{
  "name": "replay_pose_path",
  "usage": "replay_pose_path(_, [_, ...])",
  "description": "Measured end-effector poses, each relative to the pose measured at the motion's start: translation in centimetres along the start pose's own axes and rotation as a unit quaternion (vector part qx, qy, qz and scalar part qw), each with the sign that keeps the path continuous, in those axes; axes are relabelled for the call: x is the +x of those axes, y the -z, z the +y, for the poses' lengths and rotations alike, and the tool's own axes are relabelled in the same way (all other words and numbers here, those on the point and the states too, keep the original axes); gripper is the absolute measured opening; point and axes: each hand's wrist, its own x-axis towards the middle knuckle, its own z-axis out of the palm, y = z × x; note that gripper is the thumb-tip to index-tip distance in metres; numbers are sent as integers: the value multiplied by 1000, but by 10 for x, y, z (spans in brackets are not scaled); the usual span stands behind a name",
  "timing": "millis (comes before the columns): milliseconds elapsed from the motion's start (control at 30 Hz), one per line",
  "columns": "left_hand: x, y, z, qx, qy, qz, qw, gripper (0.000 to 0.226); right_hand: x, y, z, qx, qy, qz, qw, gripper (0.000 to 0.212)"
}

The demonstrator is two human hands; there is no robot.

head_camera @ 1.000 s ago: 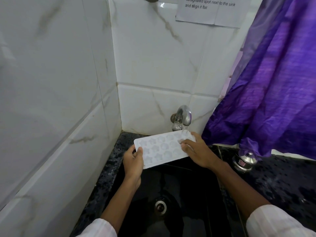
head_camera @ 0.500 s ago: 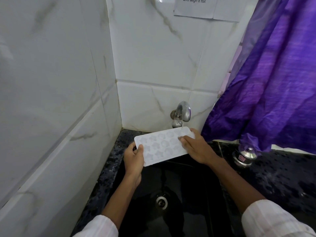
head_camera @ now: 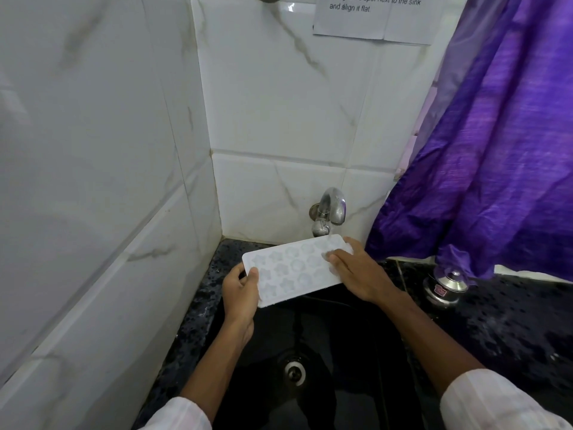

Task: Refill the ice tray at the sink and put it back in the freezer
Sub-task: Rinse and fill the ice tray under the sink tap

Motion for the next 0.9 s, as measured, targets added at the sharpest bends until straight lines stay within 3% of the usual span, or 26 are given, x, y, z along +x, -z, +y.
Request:
replay_pose_path(133, [2,-1,1,-8,-1,9,1000,23,-2,1,3,59,25,-23,998,33])
replay_pose_path(300, [3,1,3,-22,0,26,999,18,-12,3,7,80,57,58,994,21])
replay_pose_path(367, [4,0,5,-26,-3,30,999,18,-15,1,9,63,67,47,995,16])
replay_pose_path(767, [3,-8,7,-44,-8,36,998,21,-7,0,-1,5,17,-21,1000,38])
replay_pose_path(900, [3,-4,4,-41,-4,32,999,21,-4,3,-3,5,7,-1,1000,41])
